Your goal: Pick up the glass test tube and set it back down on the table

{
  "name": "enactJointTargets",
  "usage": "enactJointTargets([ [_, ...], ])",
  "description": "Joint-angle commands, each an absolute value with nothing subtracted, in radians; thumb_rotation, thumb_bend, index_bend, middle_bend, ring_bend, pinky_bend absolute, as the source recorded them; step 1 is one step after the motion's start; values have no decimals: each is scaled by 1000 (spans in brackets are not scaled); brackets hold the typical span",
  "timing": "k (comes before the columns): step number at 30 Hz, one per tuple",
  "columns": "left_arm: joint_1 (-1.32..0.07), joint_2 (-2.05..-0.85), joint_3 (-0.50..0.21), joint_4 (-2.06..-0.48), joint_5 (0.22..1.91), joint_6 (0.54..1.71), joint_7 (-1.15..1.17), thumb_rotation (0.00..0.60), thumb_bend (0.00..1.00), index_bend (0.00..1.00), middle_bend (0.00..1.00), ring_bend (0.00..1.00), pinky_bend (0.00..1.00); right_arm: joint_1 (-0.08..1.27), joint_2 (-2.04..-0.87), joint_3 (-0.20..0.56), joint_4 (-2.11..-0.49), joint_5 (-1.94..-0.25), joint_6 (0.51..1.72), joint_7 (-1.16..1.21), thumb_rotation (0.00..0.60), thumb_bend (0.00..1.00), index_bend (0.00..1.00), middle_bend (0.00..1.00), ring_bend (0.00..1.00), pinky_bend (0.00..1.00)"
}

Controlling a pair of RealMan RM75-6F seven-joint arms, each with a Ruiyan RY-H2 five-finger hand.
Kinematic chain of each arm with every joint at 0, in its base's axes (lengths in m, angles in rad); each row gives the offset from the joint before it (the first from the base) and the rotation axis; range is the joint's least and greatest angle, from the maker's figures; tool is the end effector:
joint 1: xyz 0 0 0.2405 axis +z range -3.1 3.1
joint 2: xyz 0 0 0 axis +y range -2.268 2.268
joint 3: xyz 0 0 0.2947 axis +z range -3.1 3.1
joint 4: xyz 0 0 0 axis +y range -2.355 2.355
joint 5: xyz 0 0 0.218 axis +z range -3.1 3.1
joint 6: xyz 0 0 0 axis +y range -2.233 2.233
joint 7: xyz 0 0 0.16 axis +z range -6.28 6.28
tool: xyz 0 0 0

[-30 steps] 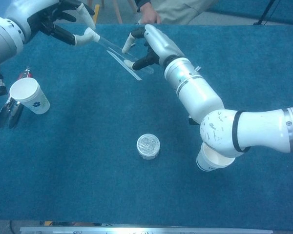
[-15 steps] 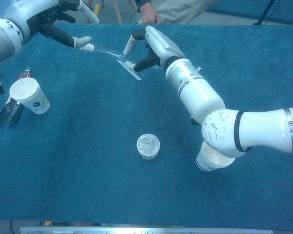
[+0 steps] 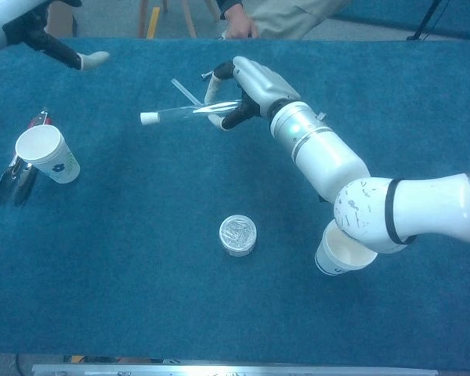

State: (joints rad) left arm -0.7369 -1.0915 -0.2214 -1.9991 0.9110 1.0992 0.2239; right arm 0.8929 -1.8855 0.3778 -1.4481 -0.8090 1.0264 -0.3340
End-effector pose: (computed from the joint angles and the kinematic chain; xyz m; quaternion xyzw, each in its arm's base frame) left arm -0.1401 0.3646 0.1190 -0.6545 -0.4573 -0.4370 0.4143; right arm -0.0547 -0.3836 -0.1101 0.6278 -0.5414 0.4565 0.3232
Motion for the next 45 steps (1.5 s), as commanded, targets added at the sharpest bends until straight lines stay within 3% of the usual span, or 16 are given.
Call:
enactJointTargets([
  [1, -701, -1055, -186, -1980, 979, 1152, 276, 600, 321, 151, 28, 0, 59, 899, -1897, 366, -1429, -814, 1022, -344, 600, 292, 660, 219, 76, 197],
  [17, -580, -968, -160, -1985, 1116, 1259, 252, 600, 321, 152, 28, 0, 59, 945, -2009, 279, -1267, -860, 999, -469, 600, 292, 660, 219, 77, 197],
  [25, -550, -967, -157, -1972, 1137, 1258, 231, 600, 321, 152, 28, 0, 59, 934, -1999, 236, -1242, -872, 972, -527, 600, 293, 649, 169, 61, 201],
  [37, -532, -987, -165, -1957, 1160, 1251, 218, 600, 321, 151, 23, 0, 59, 920, -1884, 243, -1334, -802, 935, -601, 600, 288, 289, 64, 0, 135],
  [45, -527, -981, -179, -1960, 1159, 1248, 224, 600, 321, 151, 22, 0, 59, 887, -1756, 280, -1440, -805, 952, -551, 600, 287, 229, 58, 0, 135],
])
